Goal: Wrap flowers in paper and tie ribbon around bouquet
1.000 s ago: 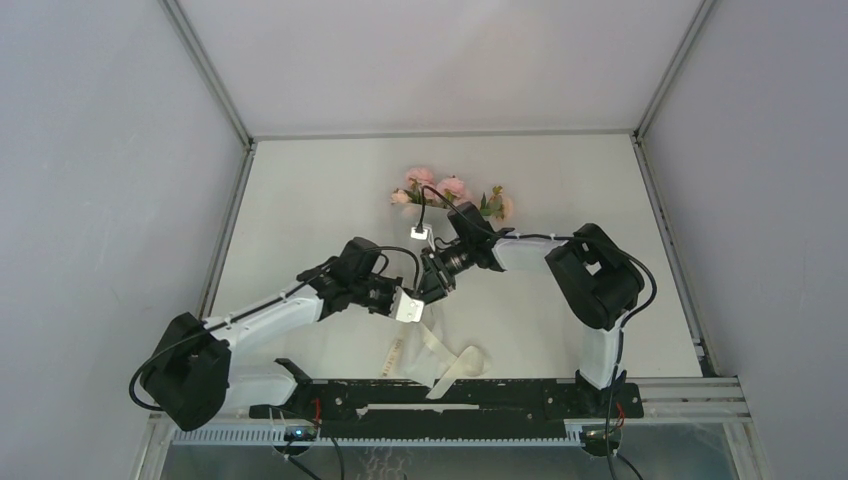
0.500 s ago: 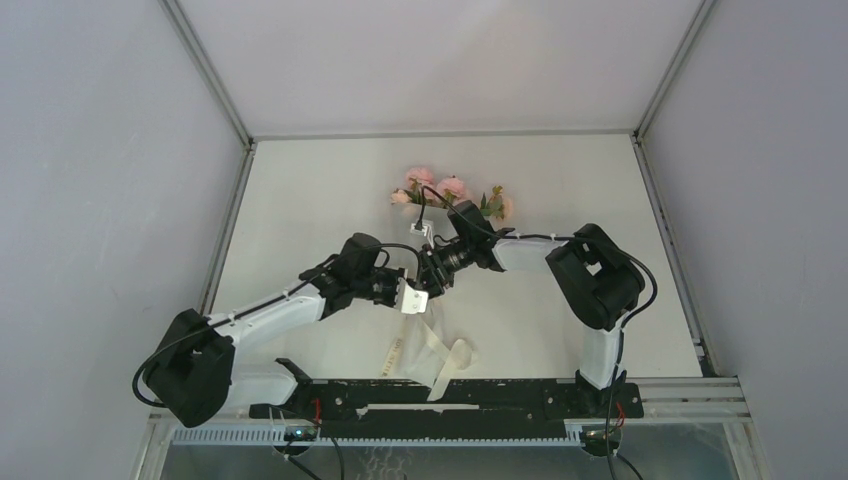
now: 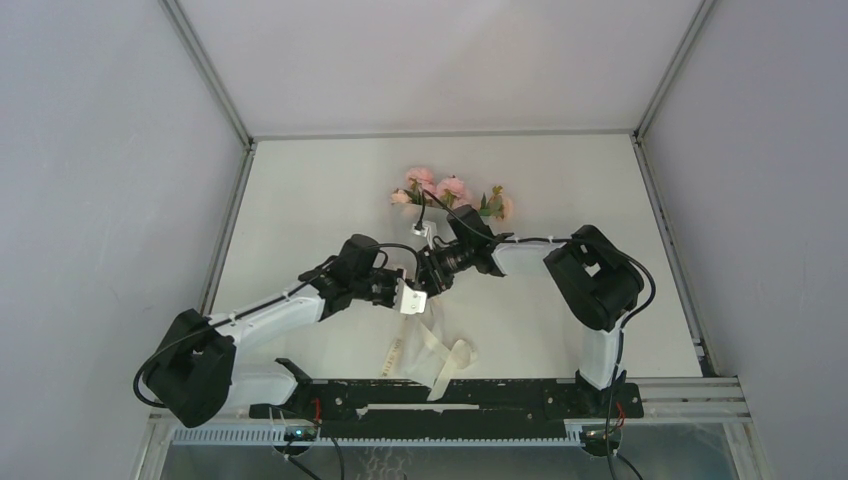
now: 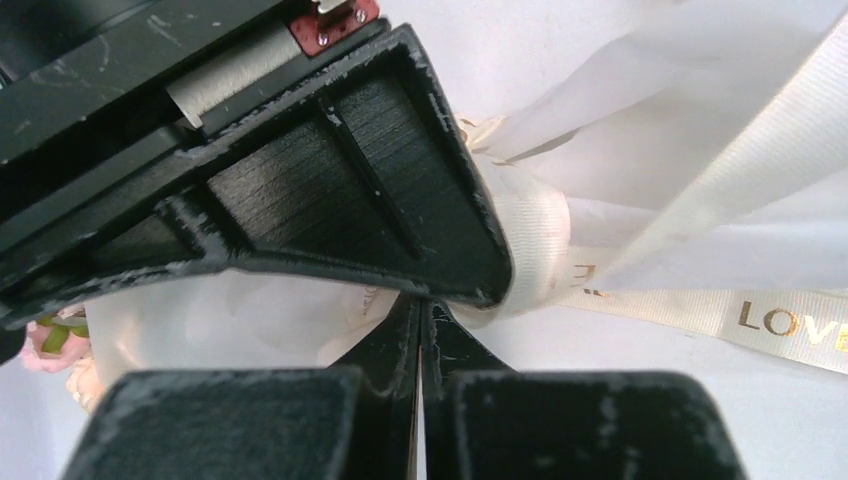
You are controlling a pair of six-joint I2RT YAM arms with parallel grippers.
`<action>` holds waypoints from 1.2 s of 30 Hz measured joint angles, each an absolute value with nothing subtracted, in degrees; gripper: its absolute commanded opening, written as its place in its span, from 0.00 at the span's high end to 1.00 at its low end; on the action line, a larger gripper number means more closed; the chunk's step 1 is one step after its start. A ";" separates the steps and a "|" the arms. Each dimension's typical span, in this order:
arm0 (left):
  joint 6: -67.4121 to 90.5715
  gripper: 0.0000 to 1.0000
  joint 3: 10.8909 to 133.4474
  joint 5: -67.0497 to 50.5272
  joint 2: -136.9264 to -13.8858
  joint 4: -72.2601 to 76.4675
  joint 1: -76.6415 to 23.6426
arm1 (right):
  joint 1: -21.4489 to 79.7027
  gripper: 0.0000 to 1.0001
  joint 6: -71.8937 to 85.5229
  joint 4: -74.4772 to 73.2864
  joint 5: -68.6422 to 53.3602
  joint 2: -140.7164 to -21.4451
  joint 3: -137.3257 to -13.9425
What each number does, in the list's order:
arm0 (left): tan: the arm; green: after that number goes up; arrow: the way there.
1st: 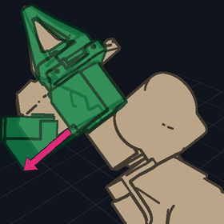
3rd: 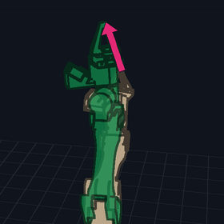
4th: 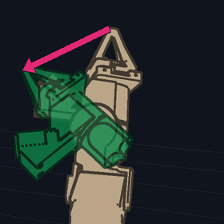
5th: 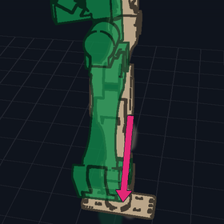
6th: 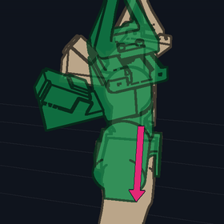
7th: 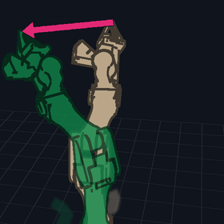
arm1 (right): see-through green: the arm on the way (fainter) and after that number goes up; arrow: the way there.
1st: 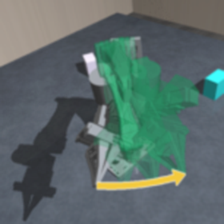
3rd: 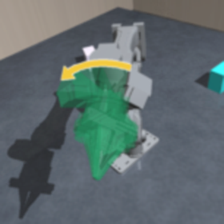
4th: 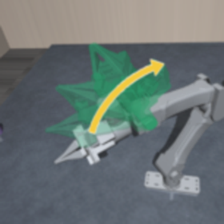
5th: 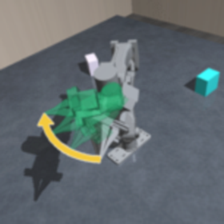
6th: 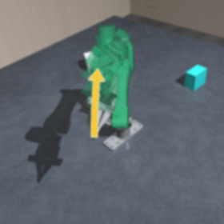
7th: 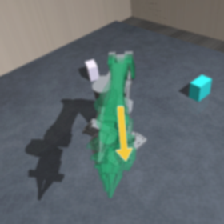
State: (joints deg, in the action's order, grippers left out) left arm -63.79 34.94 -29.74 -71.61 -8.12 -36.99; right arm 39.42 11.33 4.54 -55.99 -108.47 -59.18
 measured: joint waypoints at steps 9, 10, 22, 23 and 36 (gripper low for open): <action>-63.37 0.90 34.33 -29.98 -71.20 -7.49 -36.99 | 38.46 1.00 15.81 8.60 -53.56 -106.83 -55.57; -63.37 0.82 34.20 -29.95 -70.85 -7.20 -36.97 | 38.35 1.00 15.81 8.56 -53.39 -106.41 -55.42; -76.93 0.70 33.85 -31.38 -62.67 -13.72 -36.47 | 37.87 1.00 15.75 6.42 -52.38 -103.98 -55.40; -79.11 0.70 33.85 -31.73 -62.59 -14.31 -36.47 | 37.89 1.00 15.75 6.37 -52.38 -103.98 -55.40; -92.44 0.71 33.85 -32.12 -68.71 -16.43 -36.75 | 37.89 1.00 15.75 5.74 -52.45 -103.98 -55.40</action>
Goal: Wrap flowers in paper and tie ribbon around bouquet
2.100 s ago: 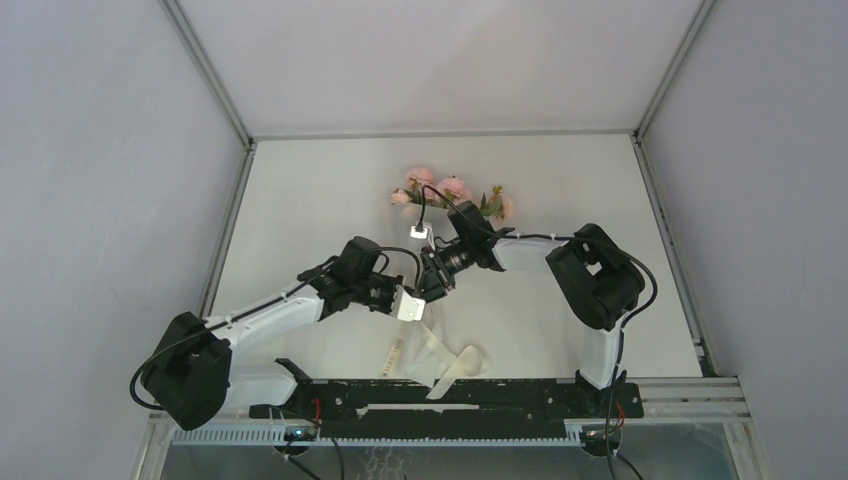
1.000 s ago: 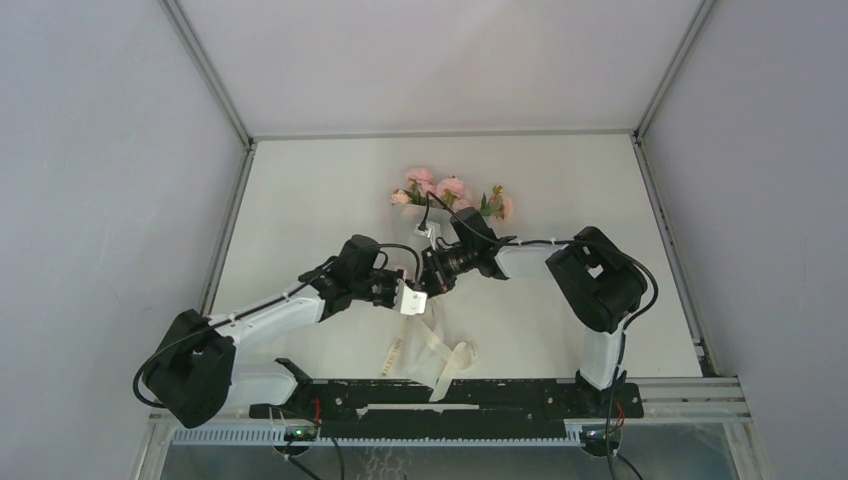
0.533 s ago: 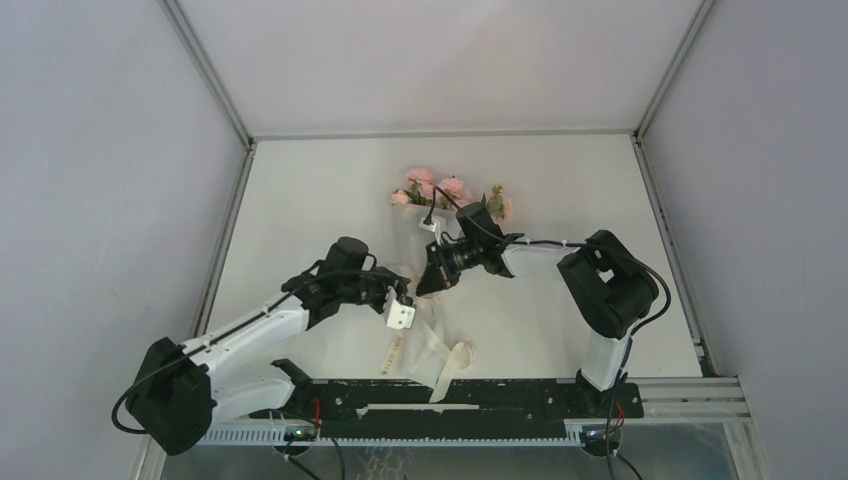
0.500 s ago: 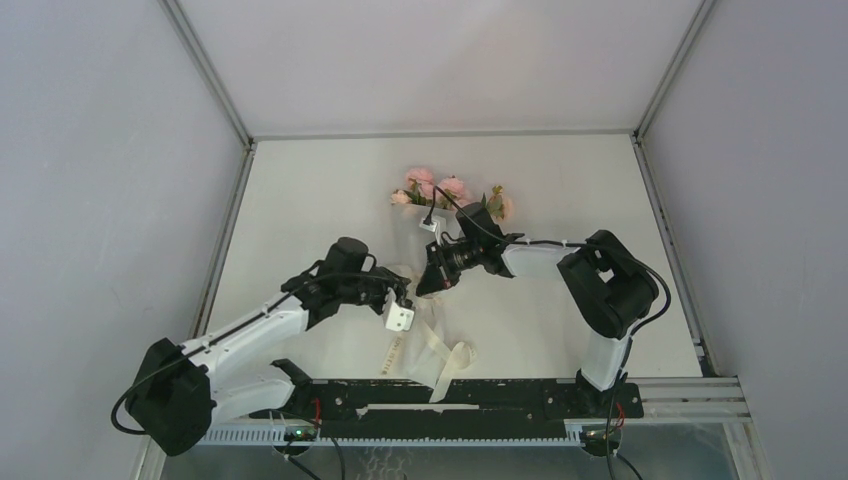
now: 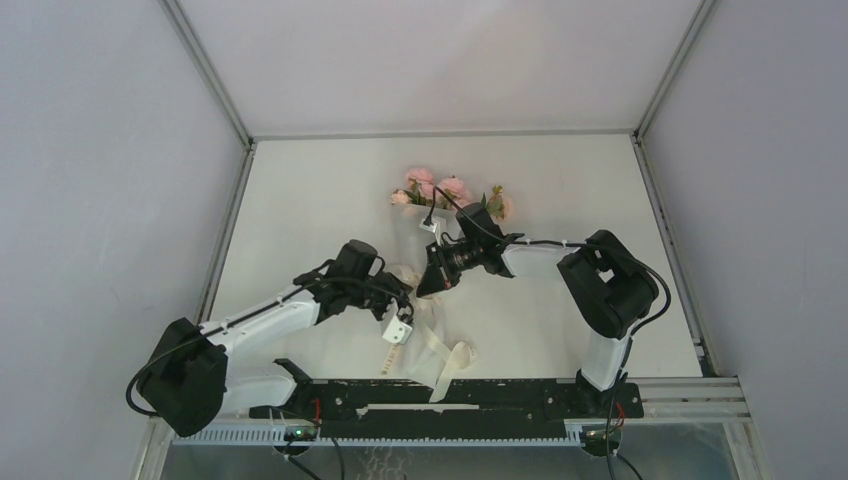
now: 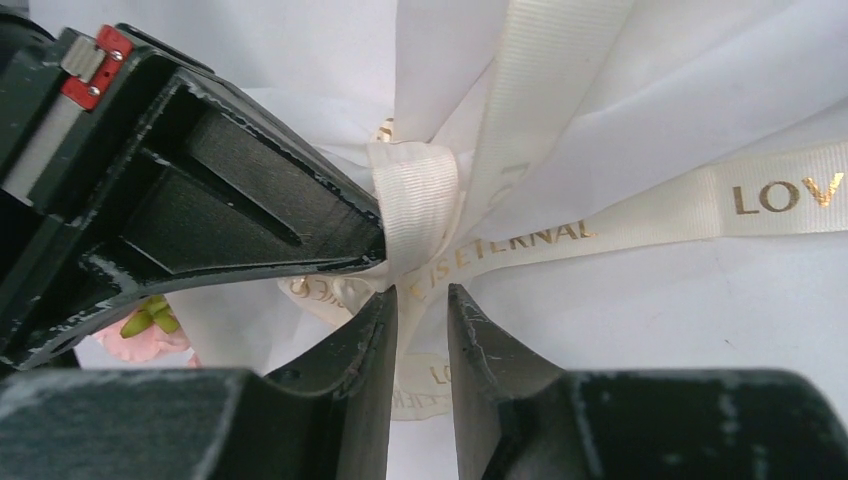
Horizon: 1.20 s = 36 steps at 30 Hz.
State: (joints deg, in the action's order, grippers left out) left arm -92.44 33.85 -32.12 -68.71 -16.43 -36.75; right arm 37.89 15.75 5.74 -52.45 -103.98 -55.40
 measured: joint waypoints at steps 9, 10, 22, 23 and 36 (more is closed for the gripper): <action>-89.73 0.70 33.85 -34.28 -67.18 -14.83 -36.01 | 37.87 1.00 15.73 5.67 -52.60 -103.98 -55.40; -89.14 0.68 33.85 -35.27 -66.52 -14.44 -35.51 | 37.87 1.00 15.73 5.69 -52.62 -103.98 -55.40; -93.65 0.72 33.87 -39.31 -69.14 -13.93 -34.65 | 37.58 1.00 15.73 5.52 -52.62 -103.98 -55.40; -94.06 0.75 33.87 -39.16 -69.49 -13.91 -34.72 | 37.56 1.00 15.73 5.48 -52.64 -103.98 -55.40; -95.57 1.00 33.87 -37.80 -70.52 -12.49 -35.46 | 37.41 0.83 15.86 5.32 -52.99 -104.03 -55.16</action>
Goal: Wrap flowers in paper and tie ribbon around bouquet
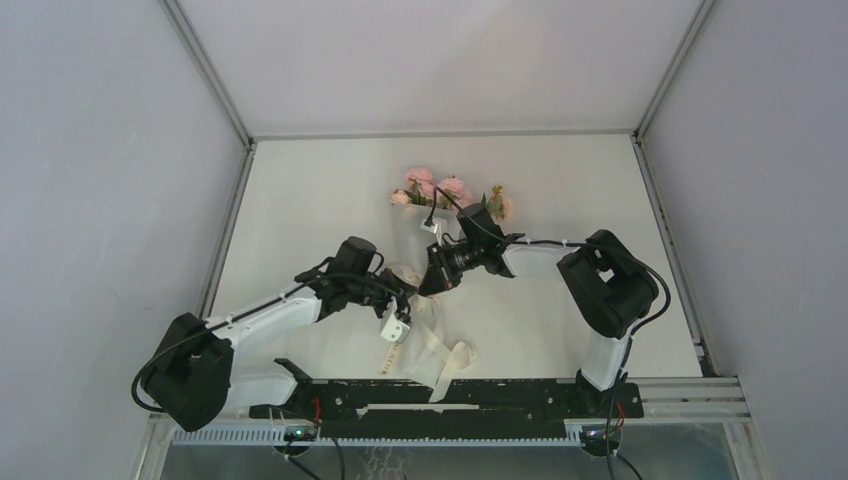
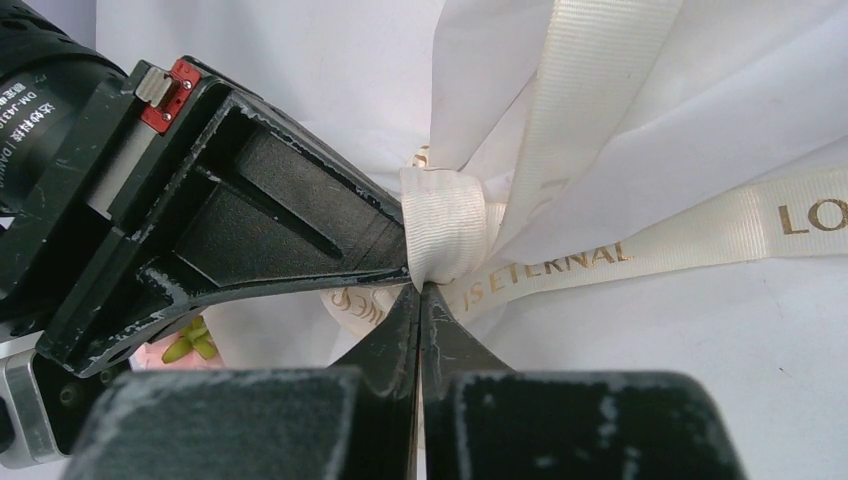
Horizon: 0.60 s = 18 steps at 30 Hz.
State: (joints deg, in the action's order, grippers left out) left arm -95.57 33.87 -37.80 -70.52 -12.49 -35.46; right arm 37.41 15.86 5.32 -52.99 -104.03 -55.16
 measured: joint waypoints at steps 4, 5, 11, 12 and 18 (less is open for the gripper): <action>-94.83 1.00 33.85 -37.06 -70.17 -12.56 -35.48 | 36.91 0.78 16.01 5.61 -52.82 -104.51 -55.16; -94.45 1.00 33.85 -36.75 -69.82 -12.58 -35.44 | 36.73 0.77 16.19 5.96 -52.82 -104.86 -55.16; -93.32 1.00 33.95 -36.07 -65.87 -14.74 -34.94 | 36.45 0.82 17.37 7.53 -53.23 -107.28 -55.16; -93.14 1.00 33.95 -36.10 -65.52 -15.31 -34.87 | 36.45 0.89 17.52 7.79 -53.34 -107.44 -55.16; -92.03 1.00 33.95 -36.03 -64.58 -18.61 -34.85 | 36.45 1.00 18.41 8.38 -53.98 -107.46 -55.16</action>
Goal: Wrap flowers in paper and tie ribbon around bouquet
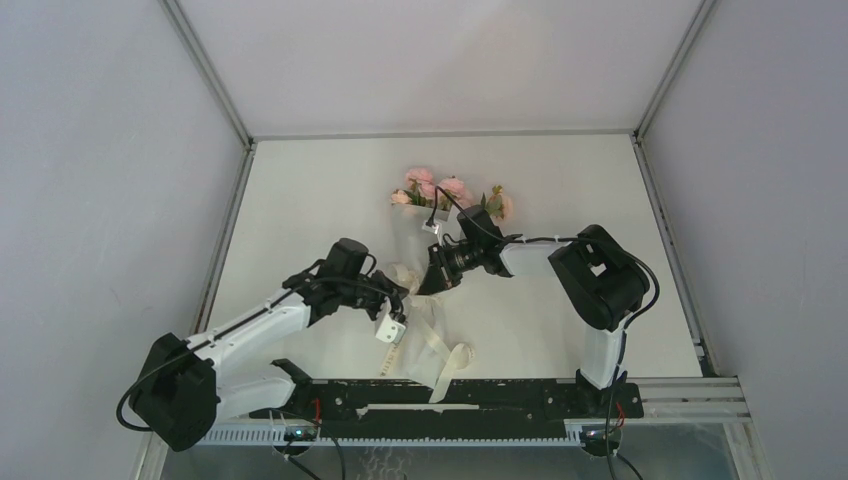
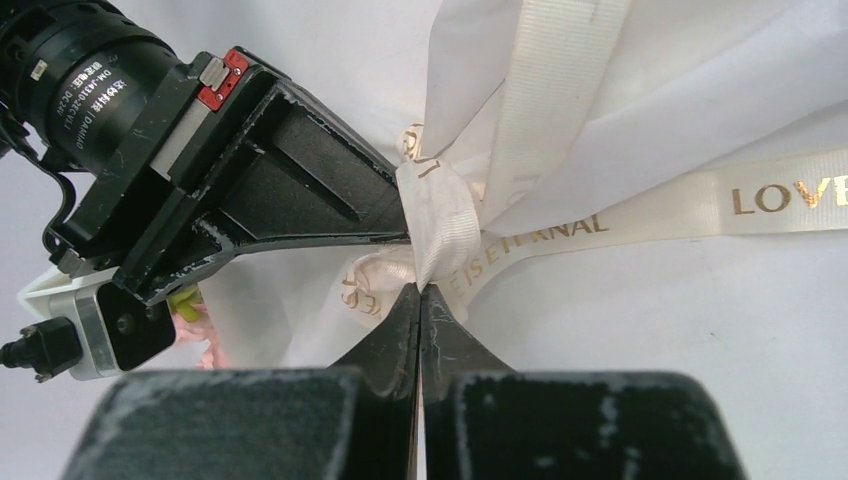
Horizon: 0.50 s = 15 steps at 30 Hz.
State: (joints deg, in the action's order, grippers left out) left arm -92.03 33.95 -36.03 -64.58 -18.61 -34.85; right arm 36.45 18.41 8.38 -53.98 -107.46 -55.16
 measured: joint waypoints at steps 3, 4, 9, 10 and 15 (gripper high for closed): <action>-91.15 1.00 33.95 -35.77 -63.92 -19.46 -34.85 | 36.40 1.00 18.39 8.38 -54.11 -107.46 -55.16; -90.80 1.00 33.95 -35.53 -63.55 -19.94 -34.83 | 36.34 1.00 18.39 8.38 -54.11 -107.46 -55.16; -90.43 1.00 33.95 -34.24 -63.24 -22.22 -34.54 | 36.10 1.00 18.17 7.35 -53.74 -107.15 -55.16; -90.43 1.00 33.95 -34.06 -63.24 -22.44 -34.48 | 36.05 1.00 17.98 6.72 -53.43 -106.85 -55.16; -90.48 1.00 33.95 -33.19 -63.26 -23.27 -34.26 | 35.90 1.00 16.40 2.85 -51.48 -103.85 -55.16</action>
